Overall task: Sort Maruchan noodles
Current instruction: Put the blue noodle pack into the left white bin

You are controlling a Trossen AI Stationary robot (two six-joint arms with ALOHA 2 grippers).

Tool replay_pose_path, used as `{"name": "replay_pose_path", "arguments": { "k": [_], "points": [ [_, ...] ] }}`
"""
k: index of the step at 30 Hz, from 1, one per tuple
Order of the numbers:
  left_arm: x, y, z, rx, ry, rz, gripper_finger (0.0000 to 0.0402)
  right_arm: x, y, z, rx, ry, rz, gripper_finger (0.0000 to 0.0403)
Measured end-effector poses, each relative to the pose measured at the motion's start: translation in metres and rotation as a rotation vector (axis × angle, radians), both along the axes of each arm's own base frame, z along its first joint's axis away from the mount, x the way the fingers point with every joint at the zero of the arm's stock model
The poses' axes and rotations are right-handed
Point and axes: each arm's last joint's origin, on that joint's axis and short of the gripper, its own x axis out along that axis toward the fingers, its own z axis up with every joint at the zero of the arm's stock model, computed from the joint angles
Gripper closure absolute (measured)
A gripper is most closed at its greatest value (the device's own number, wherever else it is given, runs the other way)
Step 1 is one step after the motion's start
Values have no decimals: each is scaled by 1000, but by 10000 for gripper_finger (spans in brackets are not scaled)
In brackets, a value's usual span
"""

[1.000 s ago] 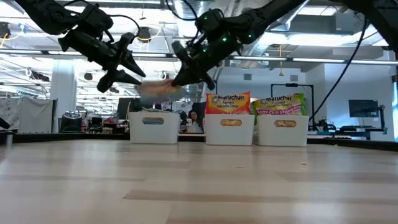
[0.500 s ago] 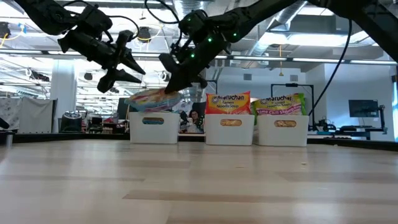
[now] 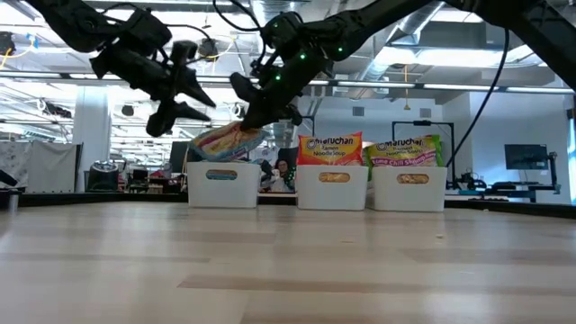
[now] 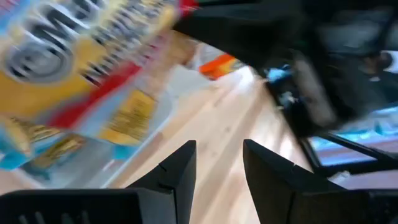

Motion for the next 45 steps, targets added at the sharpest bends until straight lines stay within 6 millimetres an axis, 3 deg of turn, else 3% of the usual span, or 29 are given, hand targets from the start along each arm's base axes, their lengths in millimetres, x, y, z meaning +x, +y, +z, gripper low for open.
{"name": "replay_pose_path", "arguments": {
  "k": [9, 15, 23, 32, 39, 45],
  "points": [
    [13, 10, -28, -106, 103, 36, 281, 5, 15, -1, 14, 1, 52, 393],
    [19, 17, -49, -149, 178, 49, 281, 11, 23, -17, 99, 23, 172, 392],
    [24, 22, -64, -193, 211, 36, 281, 10, 28, -20, 107, 63, 144, 382],
    [24, 22, -66, -219, 219, 53, 281, 5, 21, -19, 309, 7, 154, 299],
    [24, 22, -66, -222, 217, 49, 281, -2, 9, -10, 355, -17, 167, 223],
    [25, 22, -65, -219, 191, 24, 281, -12, 2, 3, 483, -16, 175, 192]
  ]
}}
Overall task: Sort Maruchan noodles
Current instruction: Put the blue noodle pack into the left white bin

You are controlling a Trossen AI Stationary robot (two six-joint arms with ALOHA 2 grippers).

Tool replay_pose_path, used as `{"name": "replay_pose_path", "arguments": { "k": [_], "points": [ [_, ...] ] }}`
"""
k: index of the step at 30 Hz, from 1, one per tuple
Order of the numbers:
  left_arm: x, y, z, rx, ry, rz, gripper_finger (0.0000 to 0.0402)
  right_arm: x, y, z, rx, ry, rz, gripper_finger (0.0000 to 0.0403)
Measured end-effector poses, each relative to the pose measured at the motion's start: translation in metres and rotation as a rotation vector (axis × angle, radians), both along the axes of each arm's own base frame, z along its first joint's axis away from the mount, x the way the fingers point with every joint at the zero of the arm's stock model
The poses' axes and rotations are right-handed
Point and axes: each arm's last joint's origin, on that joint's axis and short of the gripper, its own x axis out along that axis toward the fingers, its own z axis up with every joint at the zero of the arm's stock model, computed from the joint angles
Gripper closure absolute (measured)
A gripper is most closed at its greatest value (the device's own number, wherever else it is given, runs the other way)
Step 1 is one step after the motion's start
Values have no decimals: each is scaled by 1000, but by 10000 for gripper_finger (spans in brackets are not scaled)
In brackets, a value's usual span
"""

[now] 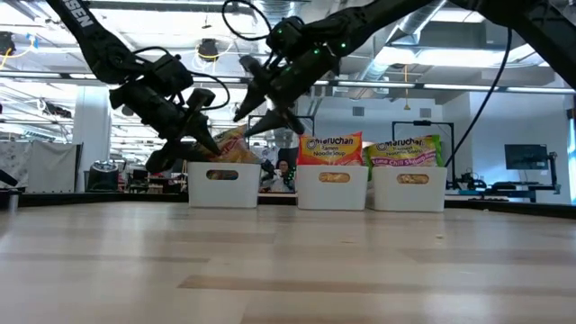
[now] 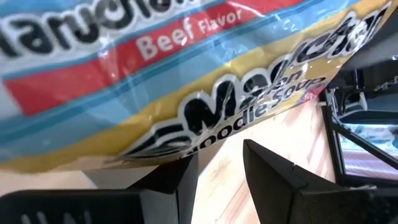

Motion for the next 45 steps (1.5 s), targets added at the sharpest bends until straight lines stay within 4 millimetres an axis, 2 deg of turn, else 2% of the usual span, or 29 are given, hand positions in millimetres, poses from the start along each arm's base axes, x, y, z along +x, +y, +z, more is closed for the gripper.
{"name": "replay_pose_path", "arguments": {
  "k": [6, 13, 19, 25, 39, 45],
  "points": [
    [1, 0, 2, 7, -30, -19, 281, -6, 2, 7, 85, 0, 30, 198],
    [8, 6, 16, 53, -89, -57, 281, 0, 9, -7, 118, 32, 52, 214],
    [13, 10, 28, 72, -120, -82, 281, -2, 4, -6, 52, 57, -33, 224],
    [17, 14, 39, 79, -146, -94, 281, -7, -5, -8, 56, 74, -59, 234],
    [27, 23, 74, 138, -225, -141, 281, -7, -5, -9, 23, 83, -59, 243],
    [26, 22, 73, 123, -196, -149, 281, -7, -4, -9, 22, 85, -54, 244]
  ]
}}
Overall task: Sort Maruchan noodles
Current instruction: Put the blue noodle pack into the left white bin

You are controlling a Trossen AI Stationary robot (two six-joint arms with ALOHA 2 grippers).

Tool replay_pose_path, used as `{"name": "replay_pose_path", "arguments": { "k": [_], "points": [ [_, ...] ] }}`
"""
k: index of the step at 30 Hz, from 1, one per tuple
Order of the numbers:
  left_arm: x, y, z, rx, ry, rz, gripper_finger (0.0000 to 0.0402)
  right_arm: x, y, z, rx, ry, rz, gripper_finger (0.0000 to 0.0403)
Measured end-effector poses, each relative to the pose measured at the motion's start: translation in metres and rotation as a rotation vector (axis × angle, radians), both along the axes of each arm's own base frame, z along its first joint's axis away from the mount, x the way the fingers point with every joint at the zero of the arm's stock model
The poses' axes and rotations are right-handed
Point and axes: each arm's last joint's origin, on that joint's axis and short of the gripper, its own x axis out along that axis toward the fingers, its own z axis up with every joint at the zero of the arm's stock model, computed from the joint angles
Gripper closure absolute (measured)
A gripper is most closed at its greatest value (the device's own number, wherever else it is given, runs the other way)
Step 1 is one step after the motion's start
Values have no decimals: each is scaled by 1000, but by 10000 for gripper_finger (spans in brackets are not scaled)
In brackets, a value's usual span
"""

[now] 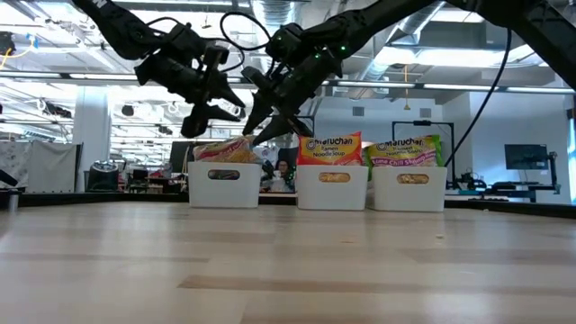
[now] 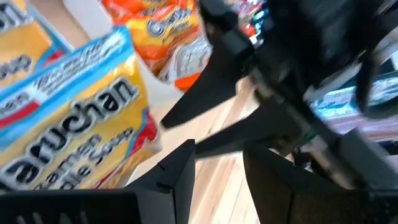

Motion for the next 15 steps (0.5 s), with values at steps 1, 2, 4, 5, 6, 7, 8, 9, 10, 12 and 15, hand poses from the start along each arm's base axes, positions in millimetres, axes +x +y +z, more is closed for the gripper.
{"name": "replay_pose_path", "arguments": {
  "k": [1, 2, 4, 5, 6, 7, 8, 9, 10, 12, 15],
  "points": [
    [0, -1, -1, -3, 12, -6, 281, -1, 0, 1, 0, 0, 2, 244],
    [0, -2, -3, -5, 26, -10, 281, -3, 0, 4, 4, 5, 2, 244],
    [0, -4, -5, -4, 45, -21, 281, -6, 0, 12, -7, -7, 8, 244],
    [1, -5, -5, -2, 50, -28, 281, -9, -1, 17, -11, -6, 8, 243],
    [1, -6, -6, 1, 54, -34, 281, -13, -1, 20, -12, 5, 8, 244],
    [2, -7, -6, 2, 56, -37, 281, -17, -2, 24, -20, 10, 7, 244],
    [3, -8, -6, 4, 59, -37, 281, -20, -4, 27, -29, 18, 3, 244],
    [4, -9, -6, 8, 62, -37, 281, -24, -6, 30, -37, 34, -7, 244],
    [5, -11, -6, 12, 67, -34, 281, -28, -9, 32, -51, 50, -20, 244],
    [8, -14, -6, 25, 80, -25, 281, -35, -14, 39, -77, 59, -41, 244],
    [13, -19, -7, 66, 104, -15, 281, -44, -24, 50, -91, 36, -72, 243]
  ]
}}
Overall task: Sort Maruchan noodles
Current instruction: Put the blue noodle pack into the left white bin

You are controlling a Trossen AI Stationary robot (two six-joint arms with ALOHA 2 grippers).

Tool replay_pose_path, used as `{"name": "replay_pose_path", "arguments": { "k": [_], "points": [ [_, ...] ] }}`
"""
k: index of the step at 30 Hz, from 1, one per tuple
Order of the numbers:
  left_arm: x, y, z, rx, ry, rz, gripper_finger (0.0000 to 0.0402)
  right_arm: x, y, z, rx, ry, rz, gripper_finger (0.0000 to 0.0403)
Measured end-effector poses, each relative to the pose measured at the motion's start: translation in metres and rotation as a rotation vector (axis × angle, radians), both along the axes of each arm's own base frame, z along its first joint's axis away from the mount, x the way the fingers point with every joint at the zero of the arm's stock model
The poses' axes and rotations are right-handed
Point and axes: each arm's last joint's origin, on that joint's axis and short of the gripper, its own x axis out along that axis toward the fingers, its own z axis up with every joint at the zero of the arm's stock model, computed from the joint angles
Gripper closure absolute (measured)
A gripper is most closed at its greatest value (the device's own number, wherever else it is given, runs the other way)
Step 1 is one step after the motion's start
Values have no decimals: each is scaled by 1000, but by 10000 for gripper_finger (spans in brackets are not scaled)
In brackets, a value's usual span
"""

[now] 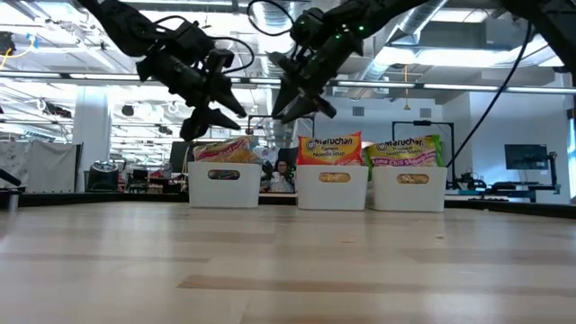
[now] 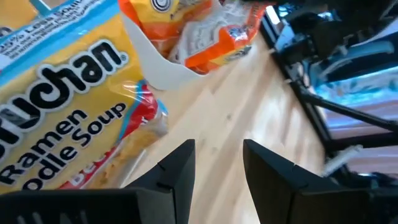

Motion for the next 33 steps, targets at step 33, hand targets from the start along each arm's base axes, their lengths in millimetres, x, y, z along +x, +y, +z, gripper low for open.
{"name": "replay_pose_path", "arguments": {
  "k": [33],
  "points": [
    [16, -1, -36, 44, 250, 95, 281, -4, -3, 6, -35, -2, -3, 243]
  ]
}}
